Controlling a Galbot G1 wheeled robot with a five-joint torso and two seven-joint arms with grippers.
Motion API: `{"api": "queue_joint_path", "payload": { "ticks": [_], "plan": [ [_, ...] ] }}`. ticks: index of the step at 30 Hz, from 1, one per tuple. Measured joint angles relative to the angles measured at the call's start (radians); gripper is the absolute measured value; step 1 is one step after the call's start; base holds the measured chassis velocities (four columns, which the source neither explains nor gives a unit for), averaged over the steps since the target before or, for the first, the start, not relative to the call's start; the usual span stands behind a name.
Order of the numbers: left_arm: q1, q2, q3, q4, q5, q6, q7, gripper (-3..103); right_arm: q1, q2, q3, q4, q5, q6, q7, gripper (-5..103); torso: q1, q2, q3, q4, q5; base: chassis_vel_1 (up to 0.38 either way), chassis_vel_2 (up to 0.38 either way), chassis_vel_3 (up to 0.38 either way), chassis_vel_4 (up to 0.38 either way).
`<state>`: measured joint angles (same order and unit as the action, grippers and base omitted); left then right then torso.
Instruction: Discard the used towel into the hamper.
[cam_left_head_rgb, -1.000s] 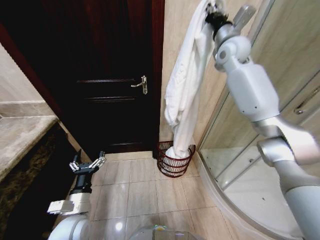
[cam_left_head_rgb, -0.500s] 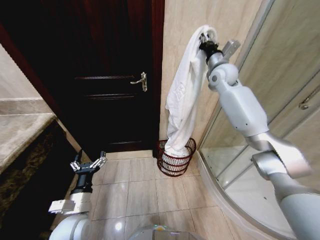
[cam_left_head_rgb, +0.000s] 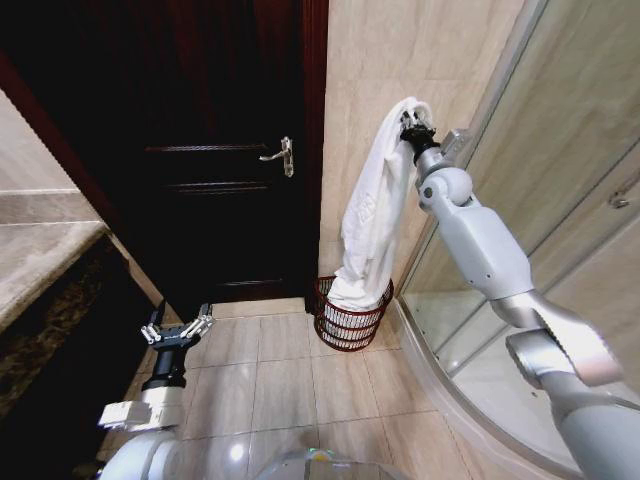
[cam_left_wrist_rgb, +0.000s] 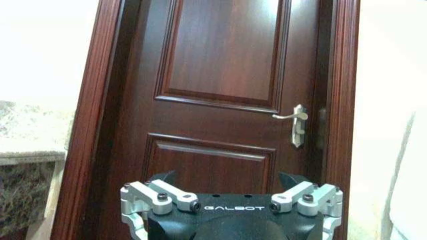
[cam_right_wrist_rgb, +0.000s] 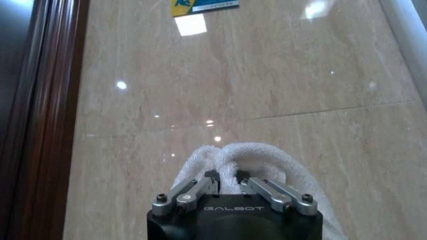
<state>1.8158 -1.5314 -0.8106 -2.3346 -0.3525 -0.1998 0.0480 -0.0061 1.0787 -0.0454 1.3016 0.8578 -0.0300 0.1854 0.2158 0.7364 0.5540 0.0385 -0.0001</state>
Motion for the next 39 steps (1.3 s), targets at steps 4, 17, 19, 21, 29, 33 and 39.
{"api": "queue_joint_path", "payload": {
  "ticks": [4, 17, 19, 21, 29, 33, 39],
  "plan": [
    [0.003, -0.003, -0.001, -0.001, 0.001, -0.003, 0.003, 100, -0.005, 0.006, -0.004, 0.005, 0.0, 0.003, -0.001, 13, -0.008, -0.017, -0.009, 0.0002, 0.0, 0.0, 0.0, 0.0, 0.0],
    [0.003, -0.01, 0.003, 0.002, 0.014, -0.008, 0.013, 100, -0.044, 0.025, 0.004, -0.001, -0.02, 0.012, -0.01, 13, -0.033, -0.075, -0.042, 0.0001, 0.0001, 0.0, 0.0, 0.0, 0.0],
    [0.003, -0.01, 0.003, 0.003, 0.015, -0.008, 0.013, 100, -0.044, 0.027, 0.004, -0.002, -0.02, 0.013, -0.01, 13, -0.034, -0.079, -0.044, 0.0001, 0.0, 0.0, 0.0, 0.0, 0.0],
    [0.002, -0.011, 0.003, 0.005, 0.016, -0.009, 0.015, 100, -0.043, 0.031, 0.005, -0.005, -0.021, 0.013, -0.011, 13, -0.04, -0.091, -0.052, 0.0001, 0.0, 0.0, 0.0, 0.0, 0.0],
    [0.003, -0.007, -0.002, 0.011, 0.01, -0.014, 0.02, 100, -0.055, 0.043, 0.008, -0.009, -0.038, 0.016, -0.011, 13, -0.053, -0.125, -0.072, 0.0001, 0.0001, 0.0, 0.0, 0.0, 0.0],
    [0.003, -0.005, -0.003, 0.016, 0.006, -0.015, 0.022, 100, -0.058, 0.049, 0.008, -0.01, -0.045, 0.018, -0.011, 13, -0.059, -0.139, -0.08, 0.0001, 0.0, 0.0, 0.0, 0.0, 0.0],
    [0.001, -0.002, -0.003, 0.021, 0.004, -0.015, 0.023, 100, -0.064, 0.054, 0.012, -0.015, -0.055, 0.021, -0.011, 13, -0.072, -0.17, -0.099, 0.0001, 0.0001, 0.0, 0.0, 0.0, 0.0]
  ]
}}
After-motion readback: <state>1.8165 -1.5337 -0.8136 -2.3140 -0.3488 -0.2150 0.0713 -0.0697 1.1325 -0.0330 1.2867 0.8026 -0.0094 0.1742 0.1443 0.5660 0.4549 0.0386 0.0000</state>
